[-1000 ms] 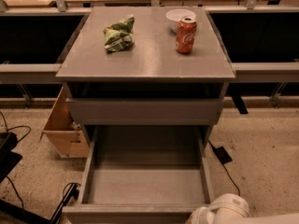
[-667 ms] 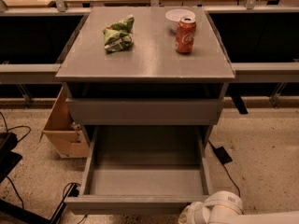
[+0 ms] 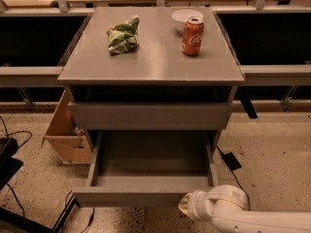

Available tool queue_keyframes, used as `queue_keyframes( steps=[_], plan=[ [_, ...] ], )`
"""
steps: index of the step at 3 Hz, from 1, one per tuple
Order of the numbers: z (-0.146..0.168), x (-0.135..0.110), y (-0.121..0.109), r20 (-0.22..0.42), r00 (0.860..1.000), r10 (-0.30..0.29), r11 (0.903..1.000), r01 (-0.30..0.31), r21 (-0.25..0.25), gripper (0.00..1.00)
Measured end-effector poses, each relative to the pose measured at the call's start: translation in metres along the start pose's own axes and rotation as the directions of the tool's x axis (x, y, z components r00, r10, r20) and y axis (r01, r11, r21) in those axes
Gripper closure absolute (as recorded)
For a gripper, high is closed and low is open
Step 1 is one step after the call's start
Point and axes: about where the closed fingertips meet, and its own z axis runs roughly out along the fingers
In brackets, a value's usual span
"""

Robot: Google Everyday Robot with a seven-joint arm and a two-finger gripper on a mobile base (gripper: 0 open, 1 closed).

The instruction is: Close middle drawer

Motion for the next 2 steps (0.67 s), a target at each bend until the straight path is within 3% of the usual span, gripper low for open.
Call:
queue_keyframes(
  steps=[2],
  plan=[
    [0.002, -0.047, -0.071, 0.035, 0.998, -0.058, 0.9947, 0.055, 0.087, 1.00]
  ],
)
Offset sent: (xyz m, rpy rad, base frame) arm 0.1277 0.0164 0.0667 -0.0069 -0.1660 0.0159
